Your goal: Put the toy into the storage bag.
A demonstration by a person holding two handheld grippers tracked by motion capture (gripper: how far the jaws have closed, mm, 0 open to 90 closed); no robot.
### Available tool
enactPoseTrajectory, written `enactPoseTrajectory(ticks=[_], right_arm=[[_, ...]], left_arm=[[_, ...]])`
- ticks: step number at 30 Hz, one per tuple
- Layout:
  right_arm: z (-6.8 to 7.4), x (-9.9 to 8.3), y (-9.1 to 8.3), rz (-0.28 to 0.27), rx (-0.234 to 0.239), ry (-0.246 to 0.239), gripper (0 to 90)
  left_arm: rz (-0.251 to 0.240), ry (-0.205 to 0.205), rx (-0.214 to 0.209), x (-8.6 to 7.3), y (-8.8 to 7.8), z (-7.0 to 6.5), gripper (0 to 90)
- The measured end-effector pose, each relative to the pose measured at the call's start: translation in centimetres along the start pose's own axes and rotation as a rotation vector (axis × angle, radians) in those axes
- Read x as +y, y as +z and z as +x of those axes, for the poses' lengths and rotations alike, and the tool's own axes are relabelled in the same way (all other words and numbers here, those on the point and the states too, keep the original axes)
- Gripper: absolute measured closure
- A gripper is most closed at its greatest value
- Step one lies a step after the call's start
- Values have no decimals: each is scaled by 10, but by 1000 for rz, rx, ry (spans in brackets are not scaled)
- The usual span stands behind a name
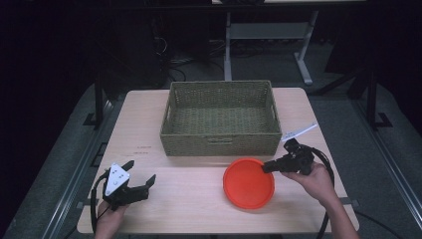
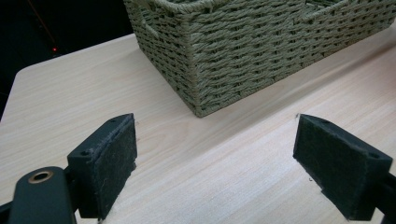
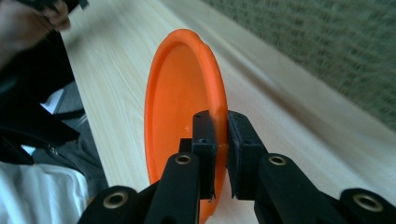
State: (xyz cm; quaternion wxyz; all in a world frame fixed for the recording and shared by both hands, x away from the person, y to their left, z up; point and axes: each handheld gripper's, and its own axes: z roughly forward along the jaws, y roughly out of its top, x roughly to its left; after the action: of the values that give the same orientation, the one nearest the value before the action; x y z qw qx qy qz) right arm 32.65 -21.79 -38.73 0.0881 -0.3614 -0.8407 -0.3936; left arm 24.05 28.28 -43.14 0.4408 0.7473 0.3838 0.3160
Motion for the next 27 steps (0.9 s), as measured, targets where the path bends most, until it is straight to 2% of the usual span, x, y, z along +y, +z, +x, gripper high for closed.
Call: enactPoseTrajectory(ticks=[2, 8, 12, 17, 20, 21, 25, 27], right_arm=[[6, 7, -12, -35, 4, -1, 823], [15, 22, -27, -52, -10, -14, 823], [20, 40, -38, -64, -31, -21, 823], [20, 57, -48, -97, -20, -22, 823], [19, 75, -57, -130, -12, -10, 823], [19, 75, -57, -130, -12, -10, 823], [18, 98, -62, -148, -24, 0, 823], [18, 103, -63, -150, -28, -1, 823]], left_arm=[[-1, -8, 1, 0, 1, 0, 127], [3, -1, -2, 0, 1, 0, 127], [2, -5, -4, -1, 1, 0, 127], [4, -2, -5, 0, 2, 0, 127], [9, 8, -9, 0, 2, 0, 127], [9, 6, -11, 0, 3, -1, 127], [6, 5, -13, 0, 3, -1, 127], [8, 7, -12, 0, 3, 0, 127]])
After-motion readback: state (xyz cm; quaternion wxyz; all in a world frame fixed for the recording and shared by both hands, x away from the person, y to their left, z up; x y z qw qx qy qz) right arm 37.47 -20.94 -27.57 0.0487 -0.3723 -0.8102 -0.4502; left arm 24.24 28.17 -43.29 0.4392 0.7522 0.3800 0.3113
